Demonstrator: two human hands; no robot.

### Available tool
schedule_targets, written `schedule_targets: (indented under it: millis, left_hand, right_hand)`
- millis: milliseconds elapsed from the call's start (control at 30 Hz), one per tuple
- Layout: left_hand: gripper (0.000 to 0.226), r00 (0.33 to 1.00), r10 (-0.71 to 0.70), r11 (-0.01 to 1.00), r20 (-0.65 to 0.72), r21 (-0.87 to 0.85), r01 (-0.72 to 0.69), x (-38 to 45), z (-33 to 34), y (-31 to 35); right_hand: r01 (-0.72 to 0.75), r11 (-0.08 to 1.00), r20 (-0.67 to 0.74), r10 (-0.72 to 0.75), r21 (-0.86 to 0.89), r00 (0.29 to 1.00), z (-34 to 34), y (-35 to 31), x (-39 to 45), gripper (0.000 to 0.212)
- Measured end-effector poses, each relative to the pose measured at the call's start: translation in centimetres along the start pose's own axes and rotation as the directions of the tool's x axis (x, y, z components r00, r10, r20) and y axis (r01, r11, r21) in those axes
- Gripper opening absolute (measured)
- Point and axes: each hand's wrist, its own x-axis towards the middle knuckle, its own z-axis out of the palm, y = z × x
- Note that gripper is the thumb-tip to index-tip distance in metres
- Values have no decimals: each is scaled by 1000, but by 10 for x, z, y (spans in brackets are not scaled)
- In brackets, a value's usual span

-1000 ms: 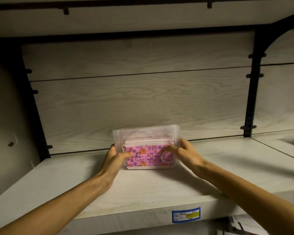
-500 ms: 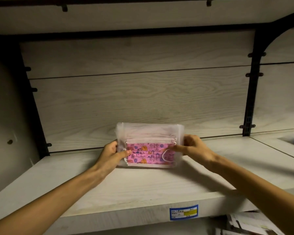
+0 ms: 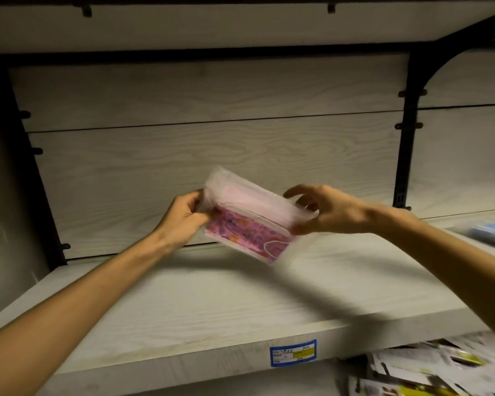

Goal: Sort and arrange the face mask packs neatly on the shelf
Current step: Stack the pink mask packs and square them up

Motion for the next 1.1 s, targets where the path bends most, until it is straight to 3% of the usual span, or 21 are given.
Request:
schedule_targets:
  millis: [100, 267, 367, 467, 533, 600, 633, 700, 767, 800, 900, 967, 1100]
  left_hand:
    - [29, 999, 27, 1000, 34, 12, -28, 11, 11, 10]
    - [18, 999, 37, 999, 12, -1, -37, 22, 36, 24]
    - [35, 989, 25, 979, -148, -195, -53, 22, 59, 27]
    - [57, 917, -88, 940, -390, -337, -53, 7, 91, 22]
    - [77, 937, -186, 921, -297, -385, 61, -3, 116, 17]
    - [94, 964, -267, 913, -16, -324, 247, -10, 142, 15]
    - [93, 944, -300, 907, 138, -265, 327, -13, 156, 15]
    - [65, 874, -338, 898, 349, -158, 410, -19, 183, 18]
    - [30, 860, -353, 905, 369, -97, 413, -21, 208, 20]
    - [24, 866, -361, 909, 346, -80, 410, -21, 219, 22]
    - [18, 869, -394, 898, 300, -77, 434, -19, 244, 35]
    - [12, 846, -449, 878, 287, -37, 478, -19, 261, 43]
    - [10, 805, -544, 835, 236, 52, 548, -23, 289, 50]
  right_hand:
    - [-39, 992, 6, 40, -123, 999, 10, 13, -7, 27]
    - [-90, 996, -76, 89, -14, 993, 23, 34, -23, 11]
    - [-109, 990, -173, 122, 87, 977, 20, 44, -37, 16]
    - [-126, 973, -248, 172, 192, 953, 15, 53, -56, 15]
    - [-140, 950, -273, 218, 279, 937, 13, 61, -69, 15]
    - [-167, 914, -273, 279, 371, 921, 9, 70, -81, 16]
    - [-183, 890, -262, 311, 417, 914, 6, 74, -87, 15]
    - [-203, 838, -226, 356, 506, 907, -3, 84, -97, 10]
    - [-214, 803, -191, 375, 556, 907, -13, 94, -110, 8]
    - [-223, 784, -174, 386, 580, 906, -20, 100, -116, 9]
    - [-307, 723, -66, 438, 619, 897, -42, 115, -131, 21]
    - [-407, 743, 38, 459, 532, 888, -55, 127, -134, 27]
    - [-522, 707, 56, 568, 477, 821, -66, 150, -137, 16]
